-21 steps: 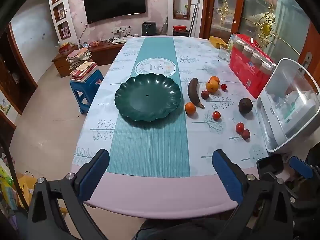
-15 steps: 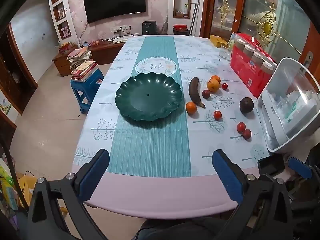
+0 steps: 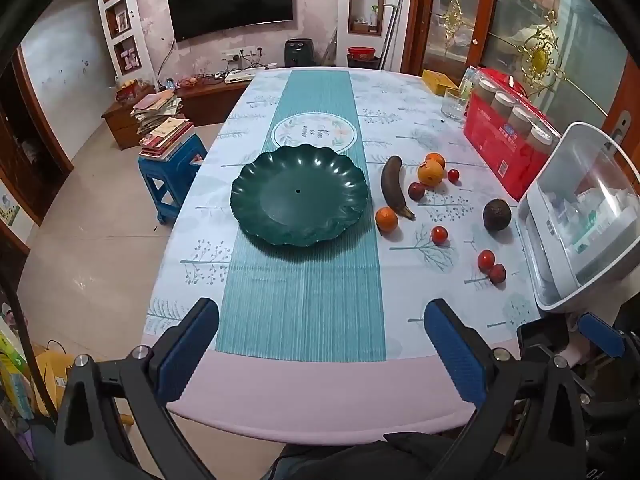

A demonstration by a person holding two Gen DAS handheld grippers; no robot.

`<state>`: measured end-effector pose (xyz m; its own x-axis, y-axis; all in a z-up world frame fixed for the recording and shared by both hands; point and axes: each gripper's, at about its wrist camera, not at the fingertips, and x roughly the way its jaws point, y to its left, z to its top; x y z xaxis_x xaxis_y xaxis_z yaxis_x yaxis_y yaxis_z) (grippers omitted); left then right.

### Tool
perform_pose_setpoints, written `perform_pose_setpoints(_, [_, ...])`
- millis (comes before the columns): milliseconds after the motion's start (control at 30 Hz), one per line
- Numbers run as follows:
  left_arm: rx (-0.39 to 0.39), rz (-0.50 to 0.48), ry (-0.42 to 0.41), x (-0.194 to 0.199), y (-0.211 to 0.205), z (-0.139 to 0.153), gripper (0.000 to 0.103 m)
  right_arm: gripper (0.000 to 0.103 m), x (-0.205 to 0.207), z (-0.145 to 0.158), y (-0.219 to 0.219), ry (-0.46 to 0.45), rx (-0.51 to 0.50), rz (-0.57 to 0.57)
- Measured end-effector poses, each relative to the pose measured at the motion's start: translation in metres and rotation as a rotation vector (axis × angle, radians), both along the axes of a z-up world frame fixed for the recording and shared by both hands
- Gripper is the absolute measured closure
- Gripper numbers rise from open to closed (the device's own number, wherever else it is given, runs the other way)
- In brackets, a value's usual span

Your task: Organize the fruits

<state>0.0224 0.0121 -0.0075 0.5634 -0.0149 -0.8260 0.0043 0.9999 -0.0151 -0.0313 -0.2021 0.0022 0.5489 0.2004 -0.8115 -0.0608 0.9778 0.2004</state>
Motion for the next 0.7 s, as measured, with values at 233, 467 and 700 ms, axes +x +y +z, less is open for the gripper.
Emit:
perform_pose_setpoints(233, [0.001, -0.007, -0.008, 0.011, 0.007, 0.000, 0.001, 0.000, 0.012, 0.000, 0.005, 0.001, 0.001, -0.015])
perform_pose_setpoints(467, [-0.009, -0.003, -0.024, 0.019, 0.019, 0.004, 0.001, 0.000, 0.019, 0.003, 0.015, -0.016, -0.011, -0.008])
perform_pose_setpoints(700, [-0.006, 0.011, -0.040, 0.018, 0.025, 0.005, 0.001, 0.000, 0.020, 0.004, 0.021, -0.021, -0.013, -0.004])
